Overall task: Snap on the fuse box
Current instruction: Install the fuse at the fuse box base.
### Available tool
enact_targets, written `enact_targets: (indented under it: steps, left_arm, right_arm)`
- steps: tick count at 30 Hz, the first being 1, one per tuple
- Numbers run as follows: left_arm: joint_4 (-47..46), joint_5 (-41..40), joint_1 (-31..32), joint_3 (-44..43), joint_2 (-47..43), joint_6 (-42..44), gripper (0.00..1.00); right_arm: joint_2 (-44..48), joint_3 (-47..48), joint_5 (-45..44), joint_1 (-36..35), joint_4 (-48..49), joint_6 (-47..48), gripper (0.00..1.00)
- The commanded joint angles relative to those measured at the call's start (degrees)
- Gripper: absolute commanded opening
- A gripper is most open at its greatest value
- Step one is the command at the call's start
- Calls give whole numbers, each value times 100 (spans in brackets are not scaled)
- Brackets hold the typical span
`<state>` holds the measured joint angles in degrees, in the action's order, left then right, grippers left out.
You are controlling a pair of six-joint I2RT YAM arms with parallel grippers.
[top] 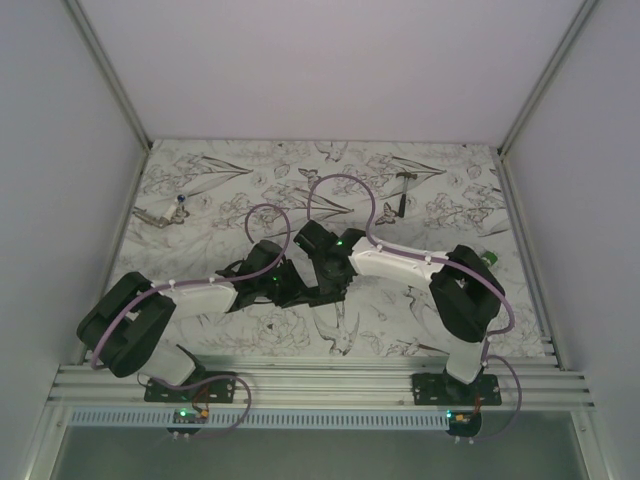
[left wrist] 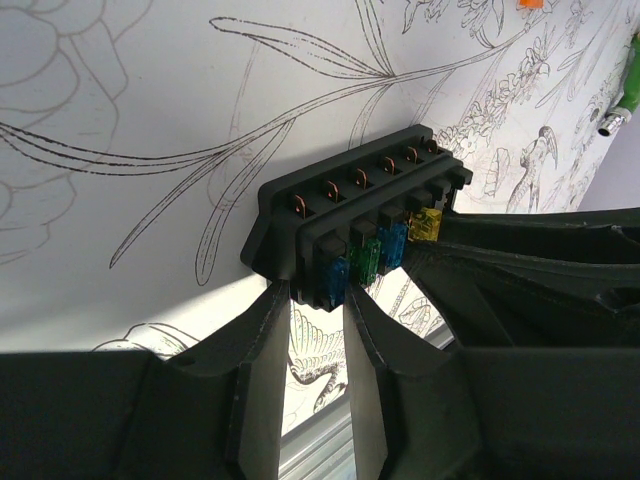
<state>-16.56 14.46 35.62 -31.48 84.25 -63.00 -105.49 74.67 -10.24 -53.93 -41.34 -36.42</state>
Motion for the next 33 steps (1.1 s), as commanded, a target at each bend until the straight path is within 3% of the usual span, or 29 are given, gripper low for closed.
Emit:
enact_targets:
  steps: [1, 20, 33]
  left_arm:
    - [468, -400, -35, 50, 175, 59, 28]
    - [478, -394, -28, -24, 165, 47, 30]
    - [496, -393, -36, -42, 127, 48, 33]
  right_arm:
    - [-16, 239, -39, -91, 38, -75, 30]
    - [241, 166, -357, -100, 138, 36, 34]
    - [76, 187, -574, -91, 391, 255, 23]
